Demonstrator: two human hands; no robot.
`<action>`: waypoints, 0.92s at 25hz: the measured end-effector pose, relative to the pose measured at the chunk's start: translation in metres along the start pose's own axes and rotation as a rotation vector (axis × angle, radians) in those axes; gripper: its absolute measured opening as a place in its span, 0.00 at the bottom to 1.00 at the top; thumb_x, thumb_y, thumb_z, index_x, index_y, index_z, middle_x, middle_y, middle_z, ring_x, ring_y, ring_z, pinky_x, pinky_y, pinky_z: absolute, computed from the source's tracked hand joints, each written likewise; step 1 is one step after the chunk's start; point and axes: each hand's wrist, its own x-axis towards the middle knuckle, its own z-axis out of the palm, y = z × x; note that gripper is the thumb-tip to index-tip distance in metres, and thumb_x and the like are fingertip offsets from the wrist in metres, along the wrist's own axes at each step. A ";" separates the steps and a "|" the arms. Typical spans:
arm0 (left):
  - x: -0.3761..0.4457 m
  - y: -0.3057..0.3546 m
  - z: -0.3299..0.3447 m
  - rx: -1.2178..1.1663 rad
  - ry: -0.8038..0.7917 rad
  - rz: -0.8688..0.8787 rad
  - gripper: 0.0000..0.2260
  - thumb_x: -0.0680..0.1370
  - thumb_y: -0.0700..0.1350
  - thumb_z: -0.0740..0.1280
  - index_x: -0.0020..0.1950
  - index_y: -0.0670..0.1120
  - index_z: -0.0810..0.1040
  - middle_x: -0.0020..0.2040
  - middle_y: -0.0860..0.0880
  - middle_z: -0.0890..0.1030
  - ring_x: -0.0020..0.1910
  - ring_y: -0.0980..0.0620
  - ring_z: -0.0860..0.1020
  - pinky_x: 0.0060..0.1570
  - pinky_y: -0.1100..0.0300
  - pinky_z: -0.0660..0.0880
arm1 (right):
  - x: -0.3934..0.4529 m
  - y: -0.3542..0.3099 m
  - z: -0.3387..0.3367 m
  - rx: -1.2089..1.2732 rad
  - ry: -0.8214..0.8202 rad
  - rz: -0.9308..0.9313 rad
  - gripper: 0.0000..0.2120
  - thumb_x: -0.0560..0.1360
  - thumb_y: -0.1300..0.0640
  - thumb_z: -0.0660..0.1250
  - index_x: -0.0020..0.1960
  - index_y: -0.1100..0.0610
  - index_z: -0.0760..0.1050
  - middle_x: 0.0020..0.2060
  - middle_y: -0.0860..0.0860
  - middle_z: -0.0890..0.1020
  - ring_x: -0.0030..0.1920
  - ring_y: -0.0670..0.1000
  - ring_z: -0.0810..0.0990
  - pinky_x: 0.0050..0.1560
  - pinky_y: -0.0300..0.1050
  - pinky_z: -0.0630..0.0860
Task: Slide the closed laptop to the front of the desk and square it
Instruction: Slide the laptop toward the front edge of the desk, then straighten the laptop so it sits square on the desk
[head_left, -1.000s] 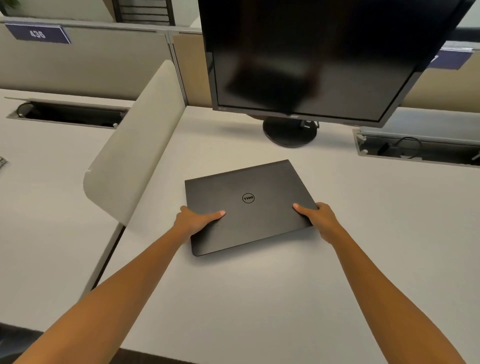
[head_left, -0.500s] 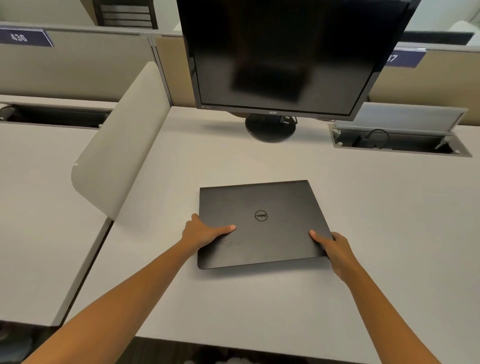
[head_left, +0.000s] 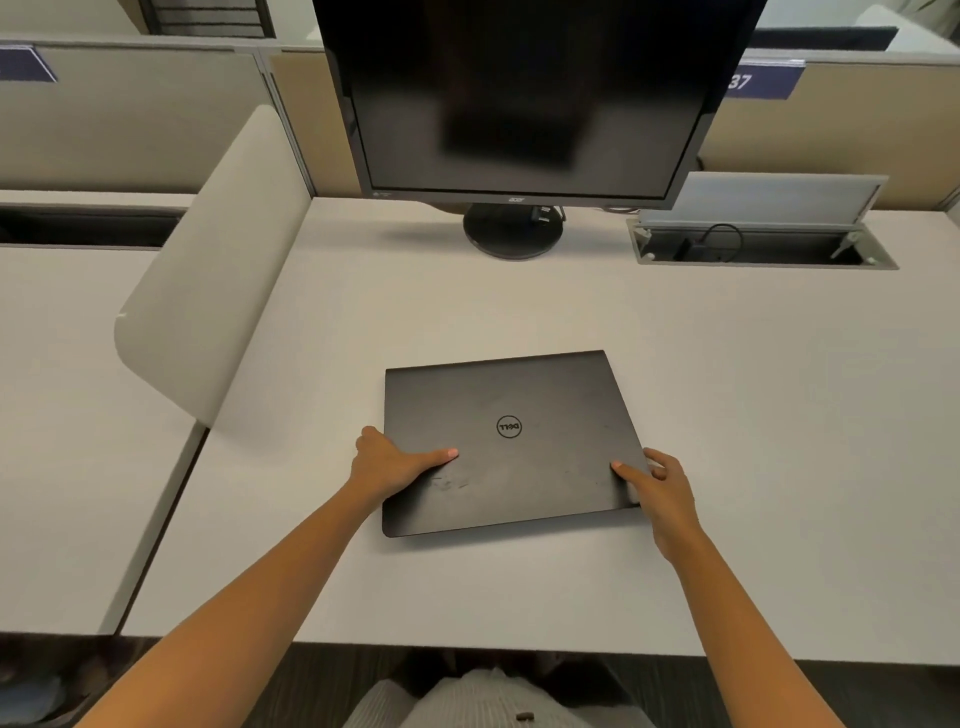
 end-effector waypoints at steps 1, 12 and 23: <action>-0.001 0.000 0.001 -0.002 0.005 0.001 0.58 0.47 0.71 0.81 0.65 0.41 0.65 0.62 0.45 0.73 0.61 0.43 0.76 0.61 0.45 0.77 | -0.001 0.001 -0.001 -0.010 0.014 -0.010 0.29 0.73 0.54 0.75 0.71 0.54 0.69 0.62 0.50 0.76 0.63 0.55 0.75 0.63 0.50 0.73; -0.013 -0.006 0.006 0.003 0.009 -0.028 0.53 0.53 0.66 0.83 0.65 0.44 0.60 0.67 0.42 0.69 0.68 0.40 0.71 0.65 0.43 0.74 | -0.022 0.014 -0.010 -0.119 0.069 -0.050 0.23 0.75 0.54 0.74 0.68 0.56 0.74 0.58 0.52 0.80 0.57 0.53 0.77 0.58 0.48 0.74; -0.014 -0.003 -0.001 0.049 -0.003 -0.014 0.49 0.54 0.67 0.83 0.59 0.45 0.59 0.65 0.44 0.74 0.65 0.41 0.74 0.61 0.45 0.75 | -0.015 -0.004 -0.017 -0.186 0.027 0.048 0.22 0.73 0.57 0.74 0.66 0.57 0.76 0.57 0.55 0.81 0.54 0.57 0.77 0.59 0.55 0.78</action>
